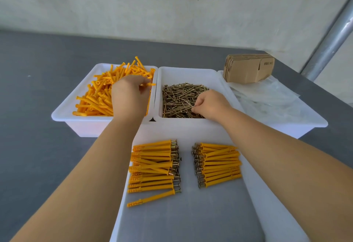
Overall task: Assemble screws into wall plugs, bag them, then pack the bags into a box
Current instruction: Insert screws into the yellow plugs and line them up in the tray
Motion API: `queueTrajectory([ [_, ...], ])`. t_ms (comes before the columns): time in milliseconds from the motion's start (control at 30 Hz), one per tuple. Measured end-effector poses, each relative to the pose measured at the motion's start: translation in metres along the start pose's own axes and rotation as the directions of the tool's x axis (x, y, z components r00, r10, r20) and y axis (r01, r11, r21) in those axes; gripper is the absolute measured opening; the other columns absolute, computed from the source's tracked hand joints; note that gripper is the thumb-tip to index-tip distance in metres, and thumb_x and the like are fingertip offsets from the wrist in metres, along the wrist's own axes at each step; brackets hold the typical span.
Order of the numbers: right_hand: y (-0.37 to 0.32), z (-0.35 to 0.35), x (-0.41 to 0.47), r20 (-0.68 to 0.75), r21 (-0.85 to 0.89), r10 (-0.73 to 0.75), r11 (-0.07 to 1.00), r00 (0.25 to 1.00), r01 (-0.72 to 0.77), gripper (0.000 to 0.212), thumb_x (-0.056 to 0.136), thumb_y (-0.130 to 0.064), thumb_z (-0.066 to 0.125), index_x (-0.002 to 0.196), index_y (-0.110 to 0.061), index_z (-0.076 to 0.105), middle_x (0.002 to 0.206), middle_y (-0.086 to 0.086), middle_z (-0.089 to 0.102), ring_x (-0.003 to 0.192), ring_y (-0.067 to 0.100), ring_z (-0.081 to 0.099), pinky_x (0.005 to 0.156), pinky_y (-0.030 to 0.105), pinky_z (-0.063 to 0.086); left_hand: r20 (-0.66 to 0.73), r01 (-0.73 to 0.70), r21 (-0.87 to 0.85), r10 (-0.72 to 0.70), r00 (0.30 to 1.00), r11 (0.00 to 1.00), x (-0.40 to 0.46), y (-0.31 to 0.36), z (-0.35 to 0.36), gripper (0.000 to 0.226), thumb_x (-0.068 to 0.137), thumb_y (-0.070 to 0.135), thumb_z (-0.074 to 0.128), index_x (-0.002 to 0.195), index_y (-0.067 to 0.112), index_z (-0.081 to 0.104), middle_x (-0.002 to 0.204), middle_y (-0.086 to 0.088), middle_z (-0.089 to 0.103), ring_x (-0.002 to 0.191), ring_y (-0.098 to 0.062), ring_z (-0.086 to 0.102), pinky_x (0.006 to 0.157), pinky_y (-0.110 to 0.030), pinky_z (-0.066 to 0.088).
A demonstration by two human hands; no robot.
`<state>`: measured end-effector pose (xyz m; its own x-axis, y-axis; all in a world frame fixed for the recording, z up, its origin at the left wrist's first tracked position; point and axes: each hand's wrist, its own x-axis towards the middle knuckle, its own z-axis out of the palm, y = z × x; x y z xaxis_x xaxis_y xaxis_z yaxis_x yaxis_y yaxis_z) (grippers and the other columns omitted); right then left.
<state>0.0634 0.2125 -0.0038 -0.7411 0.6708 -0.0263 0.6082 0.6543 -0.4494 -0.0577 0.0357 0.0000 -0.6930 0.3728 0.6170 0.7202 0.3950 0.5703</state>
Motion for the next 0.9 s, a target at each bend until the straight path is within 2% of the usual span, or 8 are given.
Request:
queueTrajectory([
  [167, 0.014, -0.001, -0.006, -0.14, 0.067, -0.051, 0.996, 0.989, 0.061, 0.025, 0.09, -0.019, 0.07, 0.066, -0.025, 0.063, 0.076, -0.009, 0.064, 0.08, 0.014, 0.06, 0.072, 0.03, 0.046, 0.016, -0.254, -0.159, 0.26, 0.966, 0.954, -0.012, 0.02, 0.002, 0.021, 0.095, 0.022, 0.062, 0.104, 0.008, 0.075, 0.091, -0.008, 0.073, 0.077, -0.015, 0.06, 0.066, -0.028, 0.046],
  [233, 0.02, -0.003, -0.01, -0.23, 0.177, -0.029, 0.982, 0.973, 0.071, 0.008, 0.09, -0.016, 0.069, 0.084, -0.022, 0.067, 0.075, -0.01, 0.063, 0.083, 0.014, 0.063, 0.073, 0.026, 0.044, 0.064, -0.302, -0.193, 0.319, 0.946, 0.934, -0.016, 0.029, 0.004, 0.024, 0.097, 0.024, 0.057, 0.106, 0.009, 0.074, 0.089, -0.009, 0.072, 0.079, -0.021, 0.062, 0.068, -0.036, 0.052],
  [333, 0.023, -0.012, -0.023, -0.283, 0.452, 0.034, 0.886, 0.958, 0.102, 0.049, 0.091, -0.011, 0.066, 0.135, -0.022, 0.05, 0.083, -0.004, 0.072, 0.08, 0.009, 0.069, 0.066, 0.022, 0.045, 0.139, -0.362, -0.211, 0.395, 0.908, 0.908, -0.022, 0.041, 0.006, 0.025, 0.1, 0.021, 0.053, 0.112, 0.009, 0.071, 0.089, -0.01, 0.071, 0.083, -0.026, 0.063, 0.072, -0.043, 0.051],
  [433, 0.02, -0.027, -0.046, -0.299, 0.646, 0.033, 0.743, 0.954, 0.177, 0.063, 0.092, -0.007, 0.063, 0.145, -0.029, 0.038, 0.08, -0.004, 0.076, 0.07, 0.006, 0.072, 0.05, 0.017, 0.046, 0.207, -0.362, -0.288, 0.427, 0.88, 0.887, -0.028, 0.05, 0.007, 0.023, 0.102, 0.018, 0.051, 0.114, 0.011, 0.069, 0.086, 0.001, 0.066, 0.083, -0.021, 0.062, 0.07, -0.034, 0.048],
  [567, 0.015, -0.038, -0.074, -0.324, 0.755, 0.045, 0.614, 0.945, 0.23, 0.039, 0.093, -0.011, 0.061, 0.126, -0.032, 0.056, 0.082, -0.009, 0.076, 0.071, 0.0, 0.069, 0.049, 0.015, 0.044, 0.274, -0.237, -0.421, 0.371, 0.887, 0.876, -0.034, 0.061, 0.01, 0.021, 0.102, 0.02, 0.05, 0.105, 0.01, 0.069, 0.078, 0.001, 0.056, 0.083, -0.021, 0.061, 0.071, -0.029, 0.049],
  [667, 0.01, -0.028, -0.082, -0.2, 0.902, 0.13, 0.41, 0.971, 0.131, 0.034, 0.094, -0.011, 0.059, 0.122, -0.03, 0.055, 0.084, -0.003, 0.077, 0.076, 0.006, 0.072, 0.056, 0.022, 0.047, 0.308, -0.009, -0.586, 0.233, 0.923, 0.81, -0.038, 0.068, 0.01, 0.022, 0.101, 0.023, 0.053, 0.095, 0.012, 0.071, 0.084, -0.016, 0.061, 0.088, -0.03, 0.062, 0.076, -0.05, 0.057],
  [767, 0.009, -0.014, -0.083, -0.055, 0.965, 0.153, 0.262, 0.987, 0.013, 0.033, 0.098, -0.009, 0.054, 0.126, -0.025, 0.051, 0.083, 0.0, 0.075, 0.082, 0.016, 0.075, 0.064, 0.03, 0.053, 0.354, 0.159, -0.637, 0.103, 0.93, 0.754, -0.04, 0.067, 0.008, 0.022, 0.101, 0.022, 0.053, 0.089, 0.013, 0.07, 0.085, -0.016, 0.069, 0.079, -0.027, 0.065, 0.081, -0.049, 0.057],
  [900, 0.015, -0.009, -0.082, 0.018, 0.974, 0.157, 0.22, 0.988, -0.052, 0.034, 0.1, -0.006, 0.052, 0.129, -0.024, 0.05, 0.085, 0.003, 0.07, 0.081, 0.024, 0.076, 0.059, 0.031, 0.057, 0.437, 0.243, -0.59, 0.052, 0.898, 0.77, -0.036, 0.056, 0.006, 0.021, 0.094, 0.023, 0.065, 0.086, 0.004, 0.072, 0.08, -0.013, 0.074, 0.082, -0.046, 0.064, 0.08, -0.063, 0.053],
])
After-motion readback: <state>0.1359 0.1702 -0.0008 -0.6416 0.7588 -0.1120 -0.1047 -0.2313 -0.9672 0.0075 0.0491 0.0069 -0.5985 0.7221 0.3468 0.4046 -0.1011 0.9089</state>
